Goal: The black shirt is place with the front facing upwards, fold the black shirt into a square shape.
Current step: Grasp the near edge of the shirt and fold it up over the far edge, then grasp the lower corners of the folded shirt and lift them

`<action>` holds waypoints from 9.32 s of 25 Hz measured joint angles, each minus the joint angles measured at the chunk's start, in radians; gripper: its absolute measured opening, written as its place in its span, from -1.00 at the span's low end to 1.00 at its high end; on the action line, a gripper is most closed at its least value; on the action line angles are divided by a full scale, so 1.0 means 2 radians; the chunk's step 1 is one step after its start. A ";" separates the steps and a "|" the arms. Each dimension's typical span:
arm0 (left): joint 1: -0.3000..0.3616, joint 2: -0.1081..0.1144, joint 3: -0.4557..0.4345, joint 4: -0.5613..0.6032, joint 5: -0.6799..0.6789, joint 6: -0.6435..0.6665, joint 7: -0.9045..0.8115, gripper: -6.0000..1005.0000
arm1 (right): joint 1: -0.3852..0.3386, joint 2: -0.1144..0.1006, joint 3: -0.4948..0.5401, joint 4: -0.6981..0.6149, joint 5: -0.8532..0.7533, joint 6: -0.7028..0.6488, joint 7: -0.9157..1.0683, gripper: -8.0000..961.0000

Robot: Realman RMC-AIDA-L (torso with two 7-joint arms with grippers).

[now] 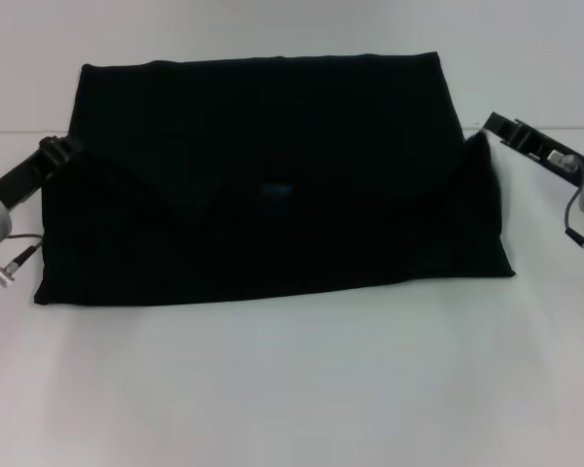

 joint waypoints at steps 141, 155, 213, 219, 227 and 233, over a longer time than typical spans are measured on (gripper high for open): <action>0.081 0.038 0.051 0.089 0.256 0.176 -0.405 -0.84 | -0.069 -0.086 -0.131 -0.233 -0.337 -0.304 0.483 0.78; 0.082 0.038 0.051 0.089 0.256 0.178 -0.405 -0.84 | -0.010 -0.076 -0.166 -0.167 -0.379 -0.212 0.529 0.78; 0.086 0.037 0.046 0.087 0.230 0.188 -0.371 -0.84 | 0.012 -0.054 -0.220 -0.137 -0.394 -0.145 0.518 -0.84; 0.092 0.039 0.031 0.088 0.231 0.238 -0.362 -0.84 | -0.006 -0.060 -0.215 -0.172 -0.392 -0.201 0.506 -0.84; 0.138 0.037 0.002 0.108 0.235 0.324 -0.362 -0.84 | -0.041 -0.071 -0.211 -0.205 -0.390 -0.305 0.468 -0.84; 0.175 0.037 -0.016 0.113 0.237 0.392 -0.365 -0.84 | -0.058 -0.074 -0.209 -0.200 -0.391 -0.357 0.438 -0.84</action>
